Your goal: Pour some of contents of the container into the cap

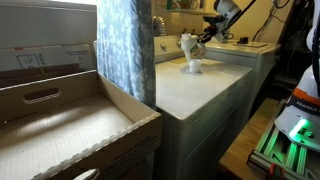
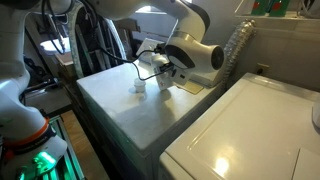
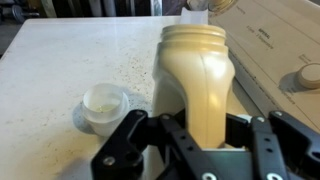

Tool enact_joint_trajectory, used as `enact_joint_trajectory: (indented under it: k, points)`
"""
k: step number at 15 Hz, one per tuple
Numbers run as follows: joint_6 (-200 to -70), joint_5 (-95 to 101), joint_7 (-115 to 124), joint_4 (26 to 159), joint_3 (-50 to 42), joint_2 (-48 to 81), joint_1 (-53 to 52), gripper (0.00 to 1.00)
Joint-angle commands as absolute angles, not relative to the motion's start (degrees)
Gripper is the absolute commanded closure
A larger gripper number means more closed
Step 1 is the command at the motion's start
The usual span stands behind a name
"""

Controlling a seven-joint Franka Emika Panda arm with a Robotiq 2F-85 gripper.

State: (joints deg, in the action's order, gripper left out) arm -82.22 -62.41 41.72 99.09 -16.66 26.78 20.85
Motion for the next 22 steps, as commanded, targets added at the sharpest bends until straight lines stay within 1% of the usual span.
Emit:
enact_joint_trajectory:
  k: [1,5,13,22]
  points:
    - [-77.05,-67.92,41.55,98.27,-15.80,27.63,22.86,1.00]
    - [-74.16,-73.77,42.24,98.26,-15.32,29.52,23.72,1.00]
    - [-69.59,-79.16,44.13,98.32,-14.88,33.28,24.20,1.00]
    - [-73.44,-75.23,48.60,98.52,-17.79,33.38,22.27,1.00]
